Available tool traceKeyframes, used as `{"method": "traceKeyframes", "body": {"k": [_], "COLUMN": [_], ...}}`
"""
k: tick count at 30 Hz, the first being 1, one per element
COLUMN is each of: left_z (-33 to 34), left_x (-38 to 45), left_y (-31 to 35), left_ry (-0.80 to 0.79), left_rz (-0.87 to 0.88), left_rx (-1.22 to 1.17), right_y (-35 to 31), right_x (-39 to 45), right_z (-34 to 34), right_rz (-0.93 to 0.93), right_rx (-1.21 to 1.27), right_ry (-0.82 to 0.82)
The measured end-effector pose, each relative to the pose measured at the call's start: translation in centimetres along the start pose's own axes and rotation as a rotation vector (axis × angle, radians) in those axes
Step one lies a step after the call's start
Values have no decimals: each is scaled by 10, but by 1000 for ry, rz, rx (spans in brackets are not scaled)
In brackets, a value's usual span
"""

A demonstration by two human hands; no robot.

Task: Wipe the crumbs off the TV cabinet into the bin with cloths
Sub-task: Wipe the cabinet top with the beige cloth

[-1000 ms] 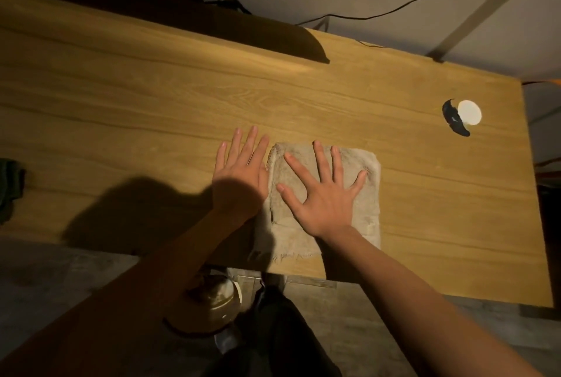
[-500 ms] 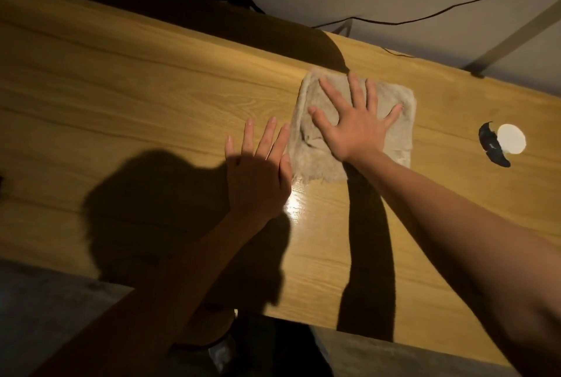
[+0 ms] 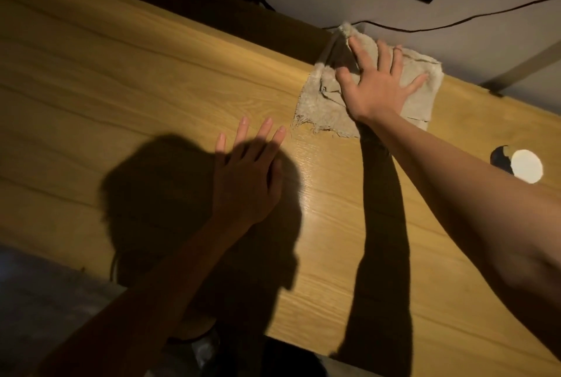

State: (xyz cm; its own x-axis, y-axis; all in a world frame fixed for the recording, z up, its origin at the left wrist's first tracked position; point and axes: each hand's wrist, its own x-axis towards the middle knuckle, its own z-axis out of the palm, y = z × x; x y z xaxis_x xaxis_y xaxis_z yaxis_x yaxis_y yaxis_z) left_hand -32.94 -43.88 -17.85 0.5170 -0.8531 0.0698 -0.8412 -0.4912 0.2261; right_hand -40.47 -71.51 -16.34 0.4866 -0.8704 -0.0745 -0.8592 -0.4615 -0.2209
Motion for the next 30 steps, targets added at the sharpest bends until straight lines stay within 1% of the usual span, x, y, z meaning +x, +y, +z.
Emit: {"method": "traceKeyframes", "body": {"k": [5,9,12,15,19,23,26,30], "left_z": [-1,-6,-8,-10,-12,-13,-16,-22], "left_x": [-2,-3,-2,-4,-6,-36,-68,-90], "left_y": [1,2,3,8,12,26,40,62], "left_ry": [-38,-48,-105,-128,-177,-188,-190,-214], "left_rz": [-15,-22,-29,-56,-44,-71,-12,141], "left_rx": [-44,-26,-7,14,37,-1,-43,-87], "right_y": [4,13,22,26,36,43,54,73], "right_x": [-23,-64,-104,-145,-208,-278,-336,-402], "right_z": [-3,-3,1,7,10,12,13,14], "right_rz": [-10,-28,-31,-42,-54,-78,-78,-97], "right_rx": [-25,-19,-13,-2,8,3,-19,-52], "right_ry": [-33,-53,-44,-39,-17,-21,-14,-14]}}
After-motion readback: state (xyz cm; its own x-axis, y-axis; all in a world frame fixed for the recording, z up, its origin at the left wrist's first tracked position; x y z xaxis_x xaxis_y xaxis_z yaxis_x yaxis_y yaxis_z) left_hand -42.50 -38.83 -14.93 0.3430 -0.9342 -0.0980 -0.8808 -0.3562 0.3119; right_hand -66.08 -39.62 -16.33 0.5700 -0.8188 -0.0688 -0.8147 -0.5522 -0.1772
